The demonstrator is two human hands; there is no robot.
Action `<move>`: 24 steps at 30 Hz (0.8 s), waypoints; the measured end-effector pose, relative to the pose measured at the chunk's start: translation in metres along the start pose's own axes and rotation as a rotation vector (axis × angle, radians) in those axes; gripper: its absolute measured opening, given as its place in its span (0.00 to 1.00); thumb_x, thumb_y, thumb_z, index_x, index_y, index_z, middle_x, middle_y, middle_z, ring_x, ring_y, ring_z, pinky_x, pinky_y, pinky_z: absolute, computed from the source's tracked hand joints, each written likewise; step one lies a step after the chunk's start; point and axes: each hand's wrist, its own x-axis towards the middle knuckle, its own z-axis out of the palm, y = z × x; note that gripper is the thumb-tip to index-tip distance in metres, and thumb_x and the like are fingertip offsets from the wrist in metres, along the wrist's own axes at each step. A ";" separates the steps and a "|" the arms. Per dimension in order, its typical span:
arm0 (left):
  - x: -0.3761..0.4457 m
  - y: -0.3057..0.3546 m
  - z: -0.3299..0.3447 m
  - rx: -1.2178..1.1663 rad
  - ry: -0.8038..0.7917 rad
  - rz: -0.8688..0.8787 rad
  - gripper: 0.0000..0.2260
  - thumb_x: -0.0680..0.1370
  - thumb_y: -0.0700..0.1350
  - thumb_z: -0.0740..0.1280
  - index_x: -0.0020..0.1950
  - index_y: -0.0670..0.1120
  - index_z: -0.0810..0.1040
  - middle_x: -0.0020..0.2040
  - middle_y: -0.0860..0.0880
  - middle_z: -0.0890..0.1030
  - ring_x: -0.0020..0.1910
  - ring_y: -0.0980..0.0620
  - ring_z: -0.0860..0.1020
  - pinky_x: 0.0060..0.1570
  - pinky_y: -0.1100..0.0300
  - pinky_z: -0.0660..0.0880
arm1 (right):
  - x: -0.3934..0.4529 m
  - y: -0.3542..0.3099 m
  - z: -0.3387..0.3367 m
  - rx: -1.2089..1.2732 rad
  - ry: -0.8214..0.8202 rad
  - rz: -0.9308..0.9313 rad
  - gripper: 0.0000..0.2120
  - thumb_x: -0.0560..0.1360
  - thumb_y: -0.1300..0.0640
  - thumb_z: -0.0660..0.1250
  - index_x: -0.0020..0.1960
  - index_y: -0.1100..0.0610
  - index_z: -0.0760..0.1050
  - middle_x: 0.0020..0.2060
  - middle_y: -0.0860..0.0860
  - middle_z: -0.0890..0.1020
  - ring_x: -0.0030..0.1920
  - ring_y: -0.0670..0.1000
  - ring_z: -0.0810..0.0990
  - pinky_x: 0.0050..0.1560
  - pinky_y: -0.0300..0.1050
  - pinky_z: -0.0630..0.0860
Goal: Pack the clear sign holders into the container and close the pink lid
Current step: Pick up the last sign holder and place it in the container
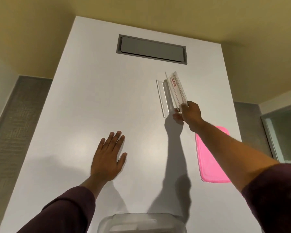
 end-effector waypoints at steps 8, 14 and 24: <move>0.005 0.009 -0.038 -0.025 -0.186 -0.034 0.29 0.82 0.57 0.56 0.81 0.51 0.55 0.83 0.53 0.50 0.82 0.50 0.50 0.79 0.49 0.53 | -0.134 0.041 -0.028 0.138 -0.353 -0.120 0.10 0.86 0.55 0.58 0.61 0.55 0.76 0.43 0.59 0.78 0.38 0.56 0.81 0.38 0.50 0.81; -0.011 0.047 -0.111 -0.995 -0.189 -0.562 0.15 0.83 0.55 0.59 0.56 0.49 0.82 0.59 0.45 0.83 0.58 0.42 0.80 0.55 0.52 0.73 | -0.202 0.063 -0.048 -0.132 -0.424 -0.257 0.16 0.85 0.62 0.56 0.68 0.55 0.76 0.46 0.58 0.81 0.36 0.51 0.81 0.45 0.49 0.84; -0.085 0.070 -0.167 -1.476 -0.621 -0.484 0.32 0.71 0.63 0.73 0.64 0.42 0.75 0.59 0.37 0.84 0.56 0.38 0.83 0.55 0.51 0.80 | -0.285 0.084 -0.075 -0.534 -0.372 -0.795 0.27 0.80 0.71 0.61 0.71 0.47 0.76 0.52 0.50 0.77 0.51 0.48 0.78 0.54 0.37 0.76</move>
